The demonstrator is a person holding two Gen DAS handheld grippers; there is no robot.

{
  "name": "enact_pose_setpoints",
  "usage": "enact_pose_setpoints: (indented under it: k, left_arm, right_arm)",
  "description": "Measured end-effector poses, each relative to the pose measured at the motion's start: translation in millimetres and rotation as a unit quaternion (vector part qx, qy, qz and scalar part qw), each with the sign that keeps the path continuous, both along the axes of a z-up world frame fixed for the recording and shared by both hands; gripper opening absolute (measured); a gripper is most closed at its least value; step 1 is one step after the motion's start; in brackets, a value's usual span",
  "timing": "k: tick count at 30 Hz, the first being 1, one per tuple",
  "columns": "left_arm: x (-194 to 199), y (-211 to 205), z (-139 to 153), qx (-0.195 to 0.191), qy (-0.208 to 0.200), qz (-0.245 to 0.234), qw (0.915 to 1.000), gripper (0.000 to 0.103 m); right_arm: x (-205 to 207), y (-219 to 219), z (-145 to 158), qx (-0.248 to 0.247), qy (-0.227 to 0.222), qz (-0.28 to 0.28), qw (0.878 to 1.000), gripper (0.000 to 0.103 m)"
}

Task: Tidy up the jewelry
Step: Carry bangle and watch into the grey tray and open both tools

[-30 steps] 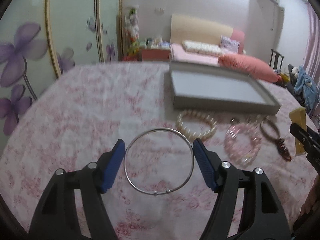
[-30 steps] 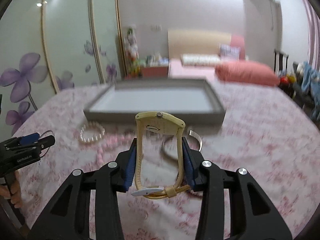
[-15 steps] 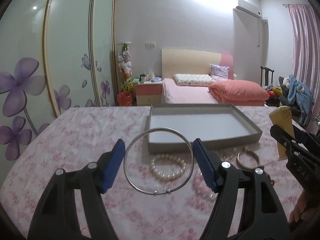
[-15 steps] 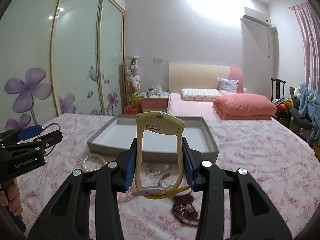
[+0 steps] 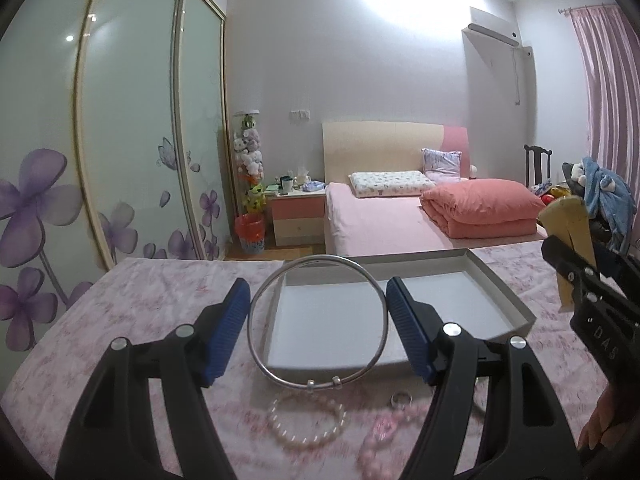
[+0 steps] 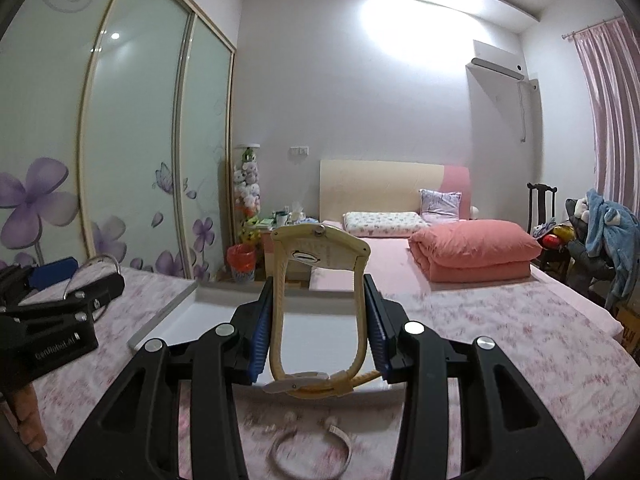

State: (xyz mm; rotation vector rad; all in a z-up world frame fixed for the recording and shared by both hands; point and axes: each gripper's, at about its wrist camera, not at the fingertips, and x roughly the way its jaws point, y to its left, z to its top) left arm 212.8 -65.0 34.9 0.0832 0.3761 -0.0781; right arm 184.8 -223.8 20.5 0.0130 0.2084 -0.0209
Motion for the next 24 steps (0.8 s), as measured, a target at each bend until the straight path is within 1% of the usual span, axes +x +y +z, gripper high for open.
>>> enact_pose_setpoints:
  k: [2, 3, 5, 7, 8, 11, 14, 17, 19, 21, 22, 24]
  left_arm:
    - [14.6, -3.8, -5.1, -0.002, 0.009, -0.003, 1.0, 0.068]
    - [27.6, -7.9, -7.7, -0.002, 0.018, -0.004, 0.9998, 0.068]
    - [46.7, -12.3, -13.9, -0.005, 0.035, -0.007, 0.9994, 0.068]
    - [73.4, -19.5, -22.9, -0.009, 0.065, -0.014, 0.9978, 0.068]
    - [81.2, -20.2, -26.4, -0.011, 0.075, -0.016, 0.997, 0.068]
    - [112.1, -24.4, -45.5, -0.016, 0.123, -0.021, 0.9921, 0.068]
    - [138.0, -24.2, -65.2, -0.027, 0.172, -0.022, 0.9846, 0.068]
    - [150.1, -22.6, -79.3, -0.031, 0.2, -0.025, 0.9789, 0.068]
    - [157.3, -25.7, -86.9, -0.026, 0.223, -0.031, 0.9741, 0.068]
    - [160.7, -28.5, -92.4, -0.023, 0.236, -0.035, 0.9708, 0.069]
    - [163.5, -28.8, -95.2, -0.024, 0.244, -0.036, 0.9687, 0.069]
    - [165.1, -25.6, -98.2, -0.032, 0.258, -0.035, 0.9651, 0.069]
  right_arm:
    - [14.3, -4.3, -3.1, 0.003, 0.012, 0.003, 1.0, 0.042]
    - [27.0, -7.4, -5.9, 0.007, 0.024, 0.008, 1.0, 0.042]
    - [53.9, -12.4, -14.6, 0.013, 0.059, 0.015, 0.998, 0.042]
    - [73.6, -18.8, -23.7, 0.023, 0.092, 0.022, 0.995, 0.042]
    - [88.5, -23.8, -30.6, 0.034, 0.12, 0.026, 0.992, 0.042]
    - [113.1, -28.9, -46.6, 0.053, 0.179, 0.035, 0.982, 0.042]
    - [134.2, -33.0, -63.0, 0.065, 0.24, 0.042, 0.968, 0.042]
    - [147.4, -32.5, -75.6, 0.07, 0.281, 0.04, 0.956, 0.042]
    - [154.2, -32.3, -79.4, 0.073, 0.299, 0.038, 0.951, 0.043]
    - [158.2, -32.1, -85.0, 0.073, 0.317, 0.035, 0.945, 0.047]
    - [157.3, -31.9, -86.3, 0.073, 0.319, 0.034, 0.944, 0.049]
    - [149.8, -32.2, -84.1, 0.07, 0.311, 0.032, 0.947, 0.059]
